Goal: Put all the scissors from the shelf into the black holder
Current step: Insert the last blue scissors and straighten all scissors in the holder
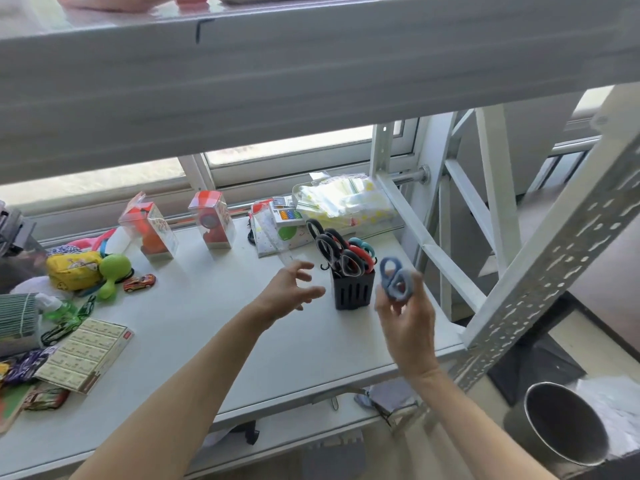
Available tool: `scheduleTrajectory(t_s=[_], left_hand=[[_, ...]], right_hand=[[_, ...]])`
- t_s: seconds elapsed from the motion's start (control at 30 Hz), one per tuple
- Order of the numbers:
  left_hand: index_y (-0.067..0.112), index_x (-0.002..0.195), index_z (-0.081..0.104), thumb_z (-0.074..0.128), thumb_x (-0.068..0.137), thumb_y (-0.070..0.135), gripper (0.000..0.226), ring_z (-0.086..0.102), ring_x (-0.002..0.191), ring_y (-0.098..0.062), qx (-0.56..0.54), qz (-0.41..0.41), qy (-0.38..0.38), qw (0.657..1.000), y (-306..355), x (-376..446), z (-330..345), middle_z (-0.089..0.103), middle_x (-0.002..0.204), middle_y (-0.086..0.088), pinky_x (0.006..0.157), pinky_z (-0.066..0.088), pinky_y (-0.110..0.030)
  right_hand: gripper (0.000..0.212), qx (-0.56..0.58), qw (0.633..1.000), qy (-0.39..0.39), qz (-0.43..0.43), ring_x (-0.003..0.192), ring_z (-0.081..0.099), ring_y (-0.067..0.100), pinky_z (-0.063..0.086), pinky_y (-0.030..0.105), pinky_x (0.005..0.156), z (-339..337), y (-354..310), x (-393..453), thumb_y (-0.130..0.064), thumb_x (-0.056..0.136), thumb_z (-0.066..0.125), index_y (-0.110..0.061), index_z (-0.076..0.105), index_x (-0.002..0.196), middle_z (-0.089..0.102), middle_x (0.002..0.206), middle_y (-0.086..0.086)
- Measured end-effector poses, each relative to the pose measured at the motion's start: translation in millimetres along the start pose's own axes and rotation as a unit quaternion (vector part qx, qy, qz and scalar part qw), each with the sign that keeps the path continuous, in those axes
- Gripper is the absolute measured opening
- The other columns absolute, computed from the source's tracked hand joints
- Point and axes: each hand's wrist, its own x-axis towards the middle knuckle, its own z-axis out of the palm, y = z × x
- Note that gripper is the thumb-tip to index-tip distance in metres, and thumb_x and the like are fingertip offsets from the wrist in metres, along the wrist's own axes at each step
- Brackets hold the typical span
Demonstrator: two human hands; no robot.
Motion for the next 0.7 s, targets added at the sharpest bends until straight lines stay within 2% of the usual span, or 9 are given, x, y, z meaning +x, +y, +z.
scheduleTrajectory(t_s=[0.07,0.13,0.23,0.37,0.43,0.53,0.7], left_hand=[[0.019,0.149,0.034,0.075,0.083,0.024,0.077,0.067,0.090,-0.021,0.004,-0.001,0.003,1.000,4.0,5.4,13.1,0.047,0.141,-0.009,0.061,0.052,-0.022],[0.020,0.150,0.030,0.078,0.080,0.023,0.085,0.067,0.097,-0.025,0.008,0.003,0.016,1.000,9.1,9.2,25.0,0.042,0.146,-0.008,0.058,0.051,-0.022],[0.016,0.140,0.040,0.080,0.077,0.022,0.075,0.062,0.103,-0.023,0.027,0.031,0.047,0.998,15.3,13.1,40.4,0.045,0.138,-0.003,0.056,0.051,-0.022],[0.023,0.126,0.051,0.081,0.065,0.029,0.068,0.059,0.113,-0.026,0.013,0.049,0.093,0.994,19.7,14.0,50.1,0.057,0.124,-0.003,0.083,0.057,-0.045],[0.022,0.127,0.053,0.080,0.066,0.026,0.067,0.058,0.114,-0.023,0.011,0.058,0.110,0.992,20.5,15.0,52.3,0.061,0.122,-0.003,0.090,0.055,-0.045],[0.020,0.128,0.055,0.081,0.070,0.021,0.064,0.057,0.116,-0.020,0.015,0.066,0.118,0.991,21.2,16.6,53.8,0.064,0.123,-0.002,0.099,0.048,-0.037],[0.020,0.128,0.055,0.081,0.070,0.021,0.063,0.057,0.116,-0.020,0.022,0.076,0.127,0.989,18.4,19.7,54.7,0.064,0.122,-0.002,0.099,0.048,-0.036]], right_hand=[[0.017,-0.019,0.998,0.052,0.006,0.063,0.057,0.004,0.043,0.008,0.059,-12.1,1.3,28.2,-0.009,0.092,0.062,-0.009,0.046,0.095,0.058,0.076,-0.003],[0.018,-0.025,0.996,0.080,0.023,0.065,0.057,0.002,0.046,0.010,0.062,-15.4,2.9,56.1,-0.013,0.093,0.063,-0.004,0.048,0.098,0.057,0.078,-0.010],[0.020,-0.031,0.996,0.076,0.020,0.070,0.059,0.011,0.049,0.011,0.065,-8.2,7.1,87.6,-0.017,0.093,0.063,-0.003,0.052,0.102,0.061,0.087,-0.005],[0.018,-0.046,0.999,-0.001,0.011,0.073,0.067,0.021,0.057,0.034,0.067,8.4,17.8,108.9,-0.022,0.093,0.062,-0.012,0.050,0.100,0.068,0.086,0.004],[0.018,-0.070,0.997,-0.042,0.011,0.074,0.068,0.023,0.059,0.039,0.068,14.6,22.0,110.8,-0.023,0.092,0.062,-0.014,0.050,0.102,0.069,0.087,0.009],[0.020,-0.085,0.993,-0.077,0.015,0.076,0.070,0.023,0.059,0.038,0.070,17.1,21.8,108.9,-0.021,0.092,0.063,-0.009,0.055,0.106,0.071,0.092,0.013],[0.019,-0.151,0.979,-0.137,0.003,0.075,0.068,0.027,0.048,0.029,0.066,17.6,21.9,103.6,-0.027,0.095,0.057,-0.010,0.061,0.101,0.073,0.085,0.013]])
